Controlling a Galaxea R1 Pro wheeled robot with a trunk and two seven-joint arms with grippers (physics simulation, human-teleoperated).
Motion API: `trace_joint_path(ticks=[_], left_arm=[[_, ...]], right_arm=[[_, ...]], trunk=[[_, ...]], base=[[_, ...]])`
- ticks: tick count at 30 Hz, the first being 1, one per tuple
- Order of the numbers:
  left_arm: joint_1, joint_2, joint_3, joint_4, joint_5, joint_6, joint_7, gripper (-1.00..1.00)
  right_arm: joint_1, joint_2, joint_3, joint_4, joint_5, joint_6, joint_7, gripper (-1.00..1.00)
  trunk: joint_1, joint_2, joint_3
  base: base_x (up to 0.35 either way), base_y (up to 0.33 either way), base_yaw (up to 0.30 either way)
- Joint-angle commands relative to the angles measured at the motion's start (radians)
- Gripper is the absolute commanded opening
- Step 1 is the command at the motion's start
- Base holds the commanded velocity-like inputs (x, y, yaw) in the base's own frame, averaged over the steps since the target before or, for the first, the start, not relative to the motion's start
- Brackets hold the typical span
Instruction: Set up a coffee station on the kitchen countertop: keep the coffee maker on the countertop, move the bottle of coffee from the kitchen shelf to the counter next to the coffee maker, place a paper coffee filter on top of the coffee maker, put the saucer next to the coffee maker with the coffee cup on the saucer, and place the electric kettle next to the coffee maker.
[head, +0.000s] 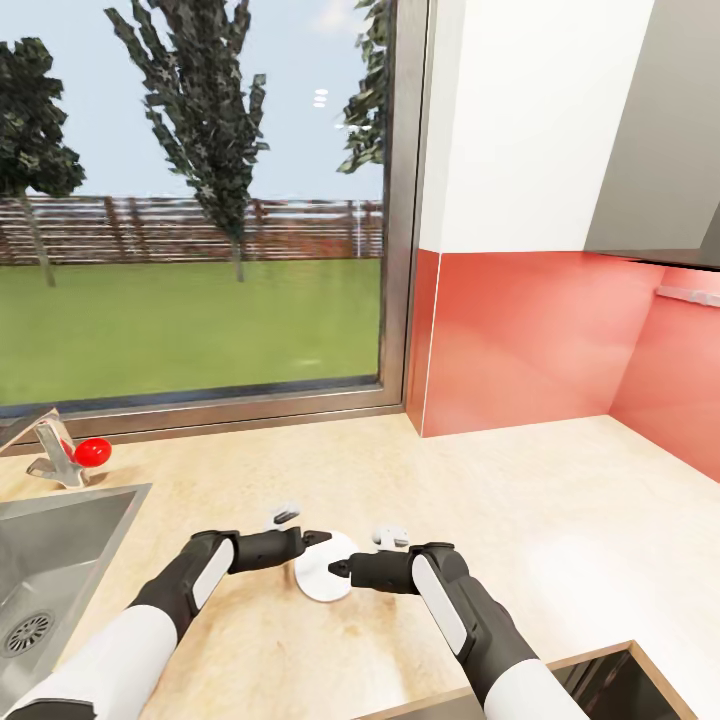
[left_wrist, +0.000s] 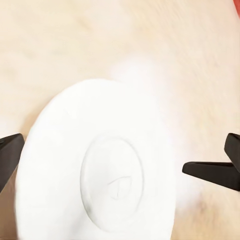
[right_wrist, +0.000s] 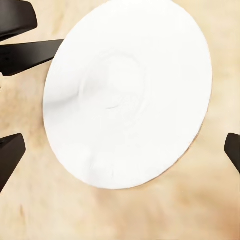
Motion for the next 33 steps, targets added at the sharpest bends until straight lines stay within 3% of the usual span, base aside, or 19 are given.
trace_joint_path(ticks=[1,14,33], left_arm=[[-0.001,0.000,-0.005,-0.001,0.009,0.007,0.002,1.00],[-0.001,-0.026,-0.003,-0.003,0.008,0.007,0.002,1.00],[-0.001,-0.030,-0.003,-0.003,0.009,0.007,0.002,1.00]], right_arm=[[-0.001,0.000,-0.001,-0.001,0.005,0.004,0.005,1.00],[-0.001,0.010,0.001,0.038,0.006,0.005,0.005,1.00],[-0.001,0.012,0.001,0.039,0.006,0.004,0.003,1.00]], trunk=[[0.001,-0.002,-0.002],[0.001,-0.002,-0.002],[0.001,-0.002,-0.002]], base=[[0.000,0.000,0.000],[0.000,0.000,0.000],[0.000,0.000,0.000]])
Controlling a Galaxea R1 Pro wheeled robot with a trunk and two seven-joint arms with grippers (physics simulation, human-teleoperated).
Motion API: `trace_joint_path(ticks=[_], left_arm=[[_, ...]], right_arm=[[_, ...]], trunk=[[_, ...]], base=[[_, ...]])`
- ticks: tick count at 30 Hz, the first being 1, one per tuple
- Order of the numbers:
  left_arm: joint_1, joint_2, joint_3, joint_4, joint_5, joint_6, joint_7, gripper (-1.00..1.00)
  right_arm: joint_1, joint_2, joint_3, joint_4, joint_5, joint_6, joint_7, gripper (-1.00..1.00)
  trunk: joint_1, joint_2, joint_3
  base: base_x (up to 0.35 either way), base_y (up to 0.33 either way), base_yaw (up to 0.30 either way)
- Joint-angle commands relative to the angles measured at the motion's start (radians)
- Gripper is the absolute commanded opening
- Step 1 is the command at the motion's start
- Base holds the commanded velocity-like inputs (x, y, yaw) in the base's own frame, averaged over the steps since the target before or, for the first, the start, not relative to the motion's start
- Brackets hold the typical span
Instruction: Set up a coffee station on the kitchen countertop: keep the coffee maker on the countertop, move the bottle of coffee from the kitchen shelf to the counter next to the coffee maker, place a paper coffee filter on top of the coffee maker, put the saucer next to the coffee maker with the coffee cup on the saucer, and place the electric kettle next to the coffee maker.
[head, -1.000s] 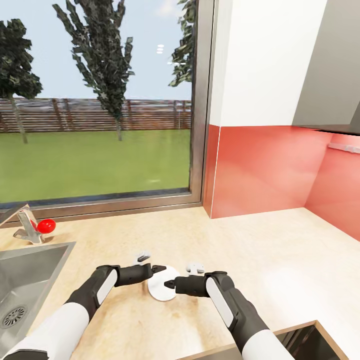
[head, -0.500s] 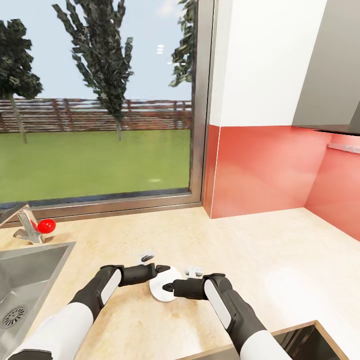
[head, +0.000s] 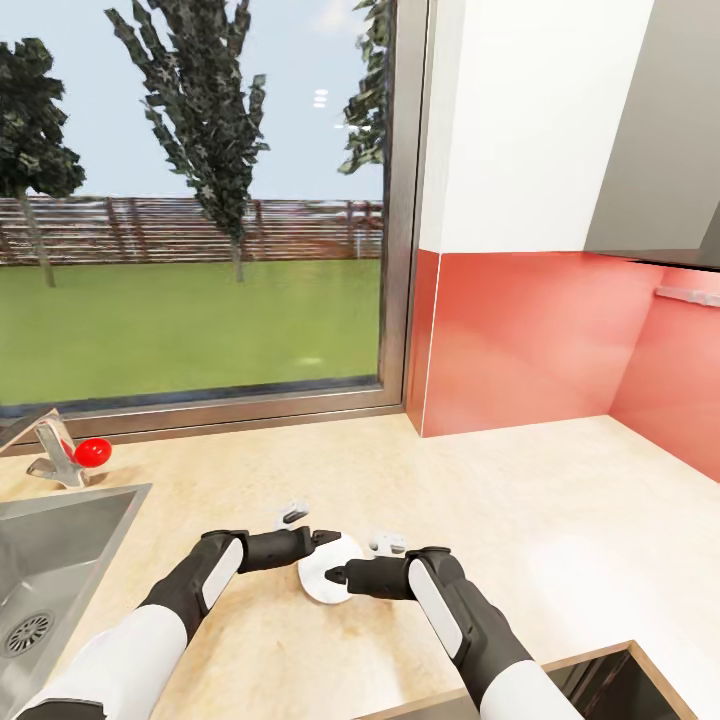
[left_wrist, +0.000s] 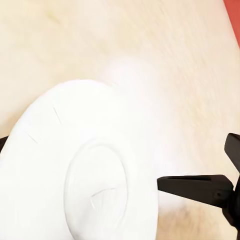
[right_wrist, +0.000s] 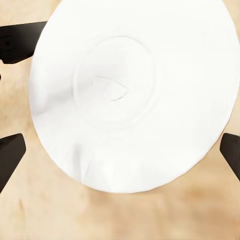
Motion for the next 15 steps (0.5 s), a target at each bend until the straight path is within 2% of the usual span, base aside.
trace_joint_path(ticks=[1,15], left_arm=[[-0.001,0.000,-0.001,-0.001,0.005,0.007,0.000,1.00],[-0.001,0.001,-0.001,-0.001,0.004,0.007,-0.027,1.00]], right_arm=[[0.000,0.000,0.000,0.003,0.006,0.007,0.001,1.00],[0.000,0.000,0.000,0.003,0.006,0.007,0.001,1.00]], trunk=[[0.001,-0.002,-0.003],[0.001,-0.002,-0.003]], base=[[0.000,0.000,0.000],[0.000,0.000,0.000]])
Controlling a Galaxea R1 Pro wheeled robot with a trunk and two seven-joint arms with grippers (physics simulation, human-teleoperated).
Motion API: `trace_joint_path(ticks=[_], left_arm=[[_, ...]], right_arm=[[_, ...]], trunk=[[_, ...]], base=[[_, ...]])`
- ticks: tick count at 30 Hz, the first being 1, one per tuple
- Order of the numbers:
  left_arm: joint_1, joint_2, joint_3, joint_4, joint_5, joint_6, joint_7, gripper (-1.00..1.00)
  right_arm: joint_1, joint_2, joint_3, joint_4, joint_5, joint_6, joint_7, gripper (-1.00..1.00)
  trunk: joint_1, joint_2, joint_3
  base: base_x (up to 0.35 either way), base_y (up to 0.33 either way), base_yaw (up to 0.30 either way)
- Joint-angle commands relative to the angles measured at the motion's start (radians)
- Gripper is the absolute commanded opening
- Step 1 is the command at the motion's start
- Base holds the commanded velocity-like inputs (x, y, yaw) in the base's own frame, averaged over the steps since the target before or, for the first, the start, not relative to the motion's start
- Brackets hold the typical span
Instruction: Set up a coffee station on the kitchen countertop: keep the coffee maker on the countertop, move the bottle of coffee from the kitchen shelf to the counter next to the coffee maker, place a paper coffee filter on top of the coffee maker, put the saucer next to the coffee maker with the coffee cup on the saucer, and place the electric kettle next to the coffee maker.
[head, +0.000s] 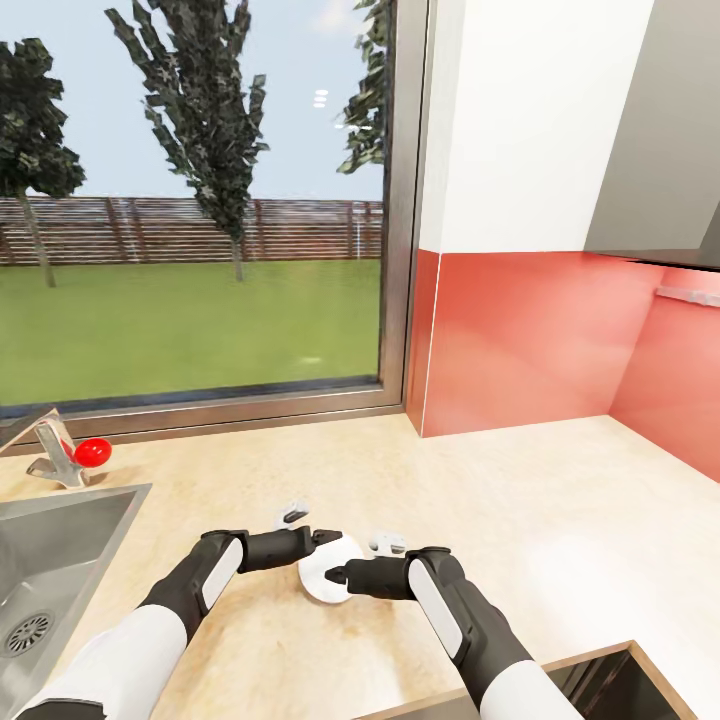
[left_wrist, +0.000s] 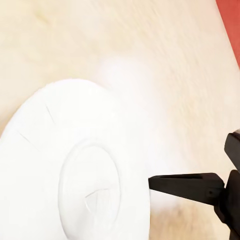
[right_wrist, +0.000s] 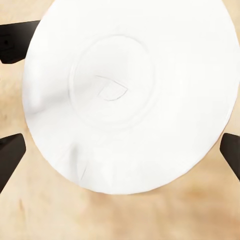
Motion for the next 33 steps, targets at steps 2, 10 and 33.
trace_joint_path(ticks=[2,10,33], left_arm=[[-0.001,0.000,-0.002,-0.001,0.006,0.007,0.000,1.00],[-0.001,0.003,-0.001,-0.001,0.006,0.007,0.000,1.00],[-0.001,0.003,-0.002,-0.001,0.006,0.009,0.000,-1.00]], right_arm=[[0.000,0.000,0.000,0.004,0.006,0.007,0.001,1.00],[0.000,0.000,0.000,0.004,0.006,0.008,0.001,1.00],[0.000,0.000,0.000,0.004,0.006,0.007,0.001,1.00]], trunk=[[0.001,-0.002,-0.003],[0.001,-0.002,-0.003],[0.001,-0.002,-0.003]], base=[[0.000,0.000,0.000],[0.000,0.000,0.000],[0.000,0.000,0.000]])
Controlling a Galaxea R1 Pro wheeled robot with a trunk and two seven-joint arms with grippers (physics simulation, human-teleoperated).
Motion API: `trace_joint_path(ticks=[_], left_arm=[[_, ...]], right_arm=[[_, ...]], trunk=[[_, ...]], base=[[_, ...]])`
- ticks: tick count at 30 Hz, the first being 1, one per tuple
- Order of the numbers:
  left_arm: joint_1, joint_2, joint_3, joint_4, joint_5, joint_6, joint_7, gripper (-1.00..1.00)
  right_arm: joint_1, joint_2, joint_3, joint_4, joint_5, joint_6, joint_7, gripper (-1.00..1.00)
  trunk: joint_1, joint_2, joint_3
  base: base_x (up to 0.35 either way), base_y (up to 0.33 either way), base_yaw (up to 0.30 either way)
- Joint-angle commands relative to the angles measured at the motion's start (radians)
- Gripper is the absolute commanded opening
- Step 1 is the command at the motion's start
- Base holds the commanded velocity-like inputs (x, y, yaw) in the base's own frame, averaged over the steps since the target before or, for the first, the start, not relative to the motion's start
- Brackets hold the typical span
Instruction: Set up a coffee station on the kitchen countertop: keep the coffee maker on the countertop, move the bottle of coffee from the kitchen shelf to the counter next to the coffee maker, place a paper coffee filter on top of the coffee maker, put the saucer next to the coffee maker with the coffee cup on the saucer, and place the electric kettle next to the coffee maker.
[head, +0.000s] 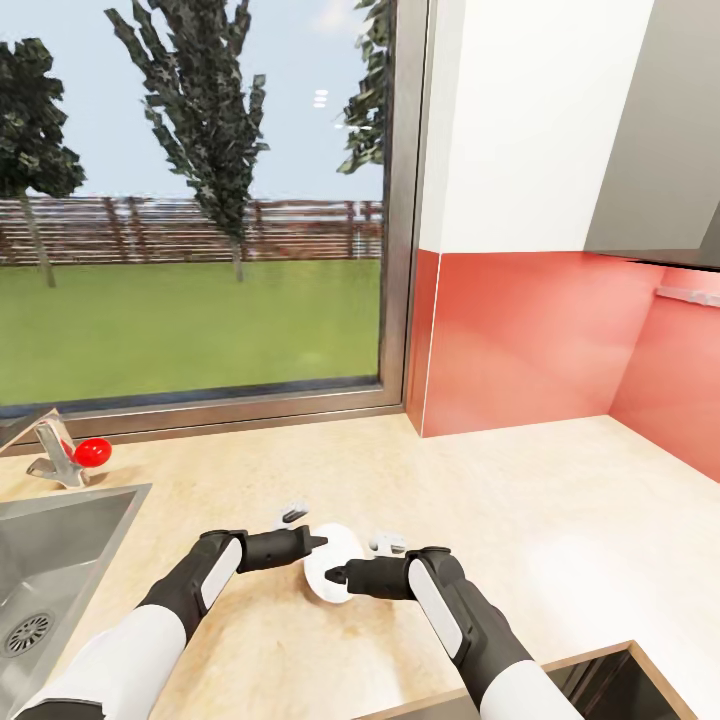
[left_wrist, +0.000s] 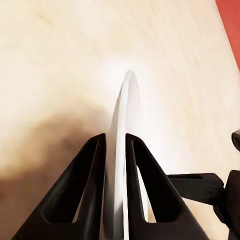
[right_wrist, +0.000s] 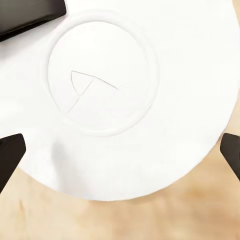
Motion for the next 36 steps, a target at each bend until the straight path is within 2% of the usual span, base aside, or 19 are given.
trace_joint_path(ticks=[1,22,29,31,34,36], left_arm=[[-0.001,0.001,-0.004,-0.001,0.001,0.004,0.000,-1.00],[-0.001,0.002,-0.001,-0.001,0.001,0.004,0.000,-1.00],[-0.007,0.011,-0.004,-0.004,0.002,0.005,0.002,-1.00],[-0.010,0.014,-0.001,-0.005,0.001,0.005,0.002,-1.00],[-0.016,0.024,0.029,-0.005,0.000,0.006,0.004,-1.00],[-0.019,0.043,0.051,-0.006,-0.001,0.006,0.004,-1.00]], right_arm=[[0.000,0.000,0.000,0.004,0.007,0.007,0.001,1.00],[0.000,0.000,0.000,0.003,0.007,0.007,0.001,1.00],[0.000,0.000,-0.002,-0.008,0.006,0.008,0.001,1.00],[0.000,0.000,-0.003,-0.010,0.005,0.008,0.001,1.00],[0.000,0.000,-0.006,-0.025,0.006,0.009,0.002,1.00],[0.000,0.000,-0.008,-0.051,0.006,0.009,0.000,1.00]], trunk=[[0.001,-0.002,-0.003],[0.001,-0.002,-0.003],[0.001,-0.002,-0.003],[0.001,-0.002,-0.003],[0.001,-0.002,-0.003],[0.001,-0.002,-0.003]], base=[[0.000,0.000,0.000],[0.000,0.000,0.000],[0.000,0.000,0.000],[0.000,0.000,0.000],[0.000,0.000,0.000],[0.000,0.000,0.000]])
